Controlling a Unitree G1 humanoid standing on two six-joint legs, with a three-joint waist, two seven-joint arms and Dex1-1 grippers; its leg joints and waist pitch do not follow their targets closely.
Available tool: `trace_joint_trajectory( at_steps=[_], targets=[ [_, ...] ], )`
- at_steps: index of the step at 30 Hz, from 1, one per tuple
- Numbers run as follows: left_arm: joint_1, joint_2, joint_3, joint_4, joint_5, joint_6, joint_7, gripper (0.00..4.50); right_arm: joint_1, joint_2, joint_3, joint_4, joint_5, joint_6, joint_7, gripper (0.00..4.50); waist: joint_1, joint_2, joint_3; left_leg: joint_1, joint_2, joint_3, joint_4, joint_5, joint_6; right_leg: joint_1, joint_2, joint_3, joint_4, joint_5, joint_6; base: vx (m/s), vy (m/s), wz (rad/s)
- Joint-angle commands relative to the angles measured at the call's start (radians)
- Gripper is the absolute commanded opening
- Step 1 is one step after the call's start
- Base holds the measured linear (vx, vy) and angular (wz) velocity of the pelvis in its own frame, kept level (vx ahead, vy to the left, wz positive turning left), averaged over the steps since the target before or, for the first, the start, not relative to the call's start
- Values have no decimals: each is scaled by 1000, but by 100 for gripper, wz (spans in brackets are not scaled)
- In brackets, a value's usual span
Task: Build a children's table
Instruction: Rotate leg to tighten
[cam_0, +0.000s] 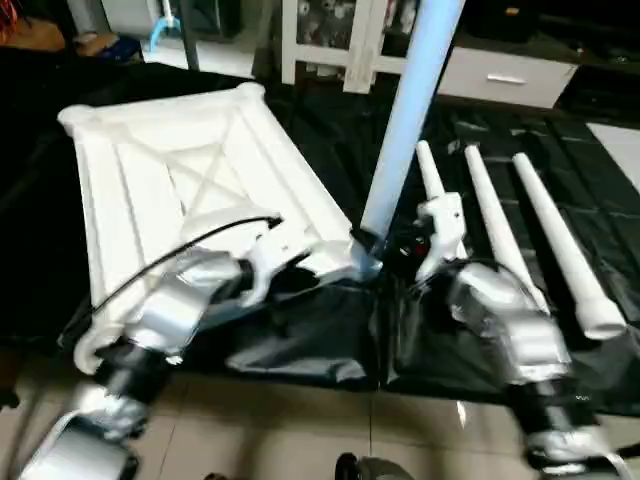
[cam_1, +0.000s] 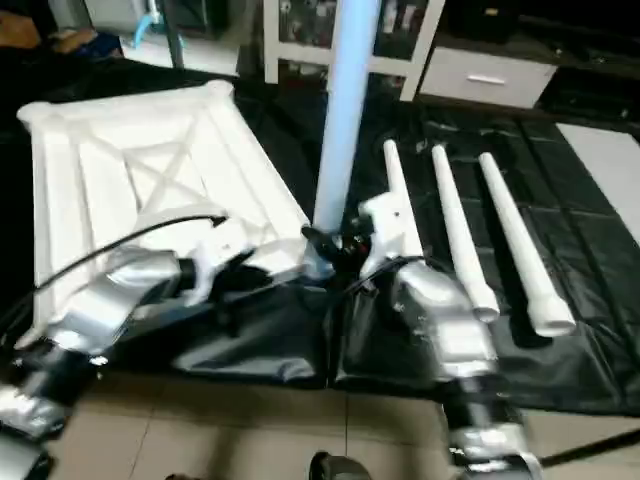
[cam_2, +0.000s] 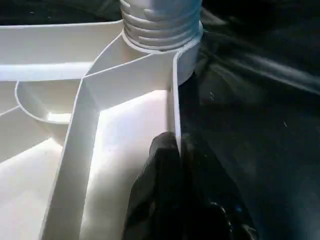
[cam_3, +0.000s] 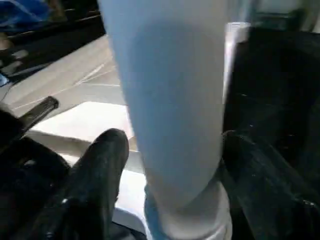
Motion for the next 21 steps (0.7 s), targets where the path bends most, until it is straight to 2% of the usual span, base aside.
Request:
trace_joint_trajectory(
  at_steps=[1,3,4,5,6,10,12,16,21],
  targets=[
    [30,22,-55,-12,-1,-20,-78,0,4,-51,-5,-23,27,24,90,361,6,14,-70,5,30,1,-67,-140,93,64,-44,45,-45,-175,-253,0,0,0],
    [37,39,-58,-20,-9,-26,-104,0,9,-102,-1,-19,24,35,156,361,11,15,-69,13,32,4,-67,-135,96,62,-40,44,-42,-149,-267,0,0,0],
    [41,50,-60,-25,-14,-30,-121,0,12,-137,3,-17,22,44,202,361,15,14,-68,12,33,4,-67,-135,95,64,-41,45,-41,-149,-268,0,0,0],
    [49,54,-61,-41,-33,-31,-142,0,16,-187,19,-5,11,46,265,361,18,6,-67,14,32,8,-67,-150,97,63,-39,45,-44,-167,-266,0,0,0],
    [50,54,-61,-42,-34,-31,-143,0,16,-189,20,-5,11,47,268,361,23,9,-64,13,35,7,-68,-163,94,63,-42,45,-45,-195,-261,0,0,0],
    [58,51,-65,-61,-48,-35,-167,0,13,-229,54,14,-25,10,312,361,26,3,-61,15,35,11,-69,-216,63,56,-46,47,-59,-320,-217,0,0,0],
    [61,51,-65,-63,-47,-41,-171,0,5,-232,53,26,-20,13,325,361,26,3,-62,17,36,11,-70,-222,56,55,-47,47,-61,-342,-205,0,0,0],
    [62,52,-66,-62,-45,-50,-175,0,-4,-229,49,37,-6,23,346,346,26,3,-64,15,35,10,-69,-214,58,55,-46,46,-60,-333,-201,0,0,0],
    [56,52,-69,-57,-48,-53,-176,0,-5,-231,59,40,20,50,393,298,28,3,-69,11,35,11,-65,-149,83,61,-46,45,-47,-242,-227,0,0,0]
  ],
)
